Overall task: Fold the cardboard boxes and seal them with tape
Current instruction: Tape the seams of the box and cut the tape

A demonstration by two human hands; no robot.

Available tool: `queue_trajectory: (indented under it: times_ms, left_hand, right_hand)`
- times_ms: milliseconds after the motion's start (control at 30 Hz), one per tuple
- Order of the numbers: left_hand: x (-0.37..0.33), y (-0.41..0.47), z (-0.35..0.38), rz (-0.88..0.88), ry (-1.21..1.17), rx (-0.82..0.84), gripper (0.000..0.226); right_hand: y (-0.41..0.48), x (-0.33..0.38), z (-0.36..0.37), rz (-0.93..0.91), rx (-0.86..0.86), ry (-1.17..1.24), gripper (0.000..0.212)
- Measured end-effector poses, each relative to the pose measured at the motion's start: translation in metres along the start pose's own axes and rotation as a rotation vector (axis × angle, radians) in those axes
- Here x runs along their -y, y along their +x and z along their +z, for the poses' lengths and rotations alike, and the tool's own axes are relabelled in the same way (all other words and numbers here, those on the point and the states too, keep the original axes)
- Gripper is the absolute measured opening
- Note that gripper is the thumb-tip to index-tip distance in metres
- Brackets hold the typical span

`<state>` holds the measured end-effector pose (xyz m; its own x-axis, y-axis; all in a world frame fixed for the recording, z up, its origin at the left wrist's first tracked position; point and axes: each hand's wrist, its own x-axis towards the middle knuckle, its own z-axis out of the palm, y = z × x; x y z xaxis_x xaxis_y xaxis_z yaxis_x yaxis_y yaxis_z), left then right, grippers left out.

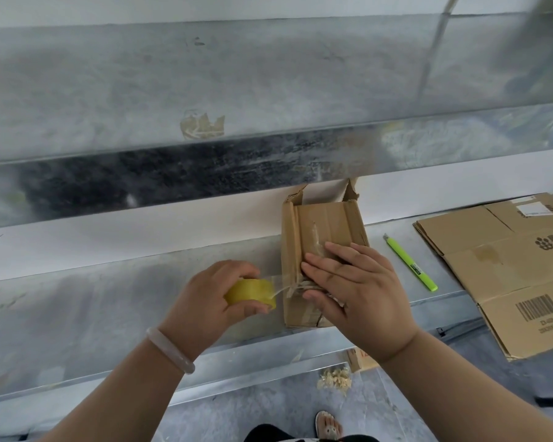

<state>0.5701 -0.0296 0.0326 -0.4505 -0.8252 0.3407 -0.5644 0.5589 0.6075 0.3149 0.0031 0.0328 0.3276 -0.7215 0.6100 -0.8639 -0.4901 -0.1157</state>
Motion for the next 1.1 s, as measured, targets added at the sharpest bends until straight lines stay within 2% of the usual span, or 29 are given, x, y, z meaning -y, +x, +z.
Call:
queue_trajectory:
  times_ms: [267,467,567,633,700,733,800,833,900,1000,1100]
  left_hand:
    - [-0.001,0.001,0.013,0.101,0.163,-0.053,0.04]
    - [-0.016,0.001,0.021,0.052,0.071,-0.136,0.024]
    - [-0.023,0.006,0.023,0.066,0.077,-0.145,0.022]
    - [-0.025,0.008,0.024,0.06,0.084,-0.13,0.023]
    - [-0.026,0.007,0.024,0.025,0.078,-0.121,0.025]
    - [-0.026,0.006,0.024,0.001,0.072,-0.114,0.026]
    - [-0.027,0.003,0.024,-0.035,0.066,-0.101,0.027]
    - [-0.027,0.002,0.024,-0.048,0.068,-0.094,0.027]
    - [-0.027,-0.001,0.023,-0.076,0.073,-0.079,0.025]
    - [-0.029,-0.003,0.02,-0.106,0.058,-0.081,0.018]
    - [-0.032,-0.004,0.02,-0.12,0.055,-0.085,0.02]
  right_hand:
    - [0.0,-0.001,0.0,0.004,0.012,-0.009,0.032]
    - [-0.001,-0.001,-0.003,-0.068,0.006,-0.066,0.035]
    - [-0.002,-0.005,-0.012,-0.074,-0.037,-0.05,0.045]
    - [-0.008,-0.016,-0.018,0.114,-0.121,0.033,0.052]
    - [-0.018,-0.038,-0.02,0.497,-0.135,0.125,0.051]
    - [-0.025,-0.055,-0.015,0.696,-0.052,0.145,0.049]
    - [-0.046,-0.095,0.002,0.982,0.28,0.087,0.053]
    - [-0.055,-0.112,0.011,1.044,0.431,0.061,0.056]
    - [-0.068,-0.138,0.025,1.088,0.584,-0.001,0.06]
    - [-0.07,-0.15,0.035,1.104,0.653,-0.139,0.055]
    - [-0.067,-0.145,0.038,1.112,0.584,-0.201,0.035]
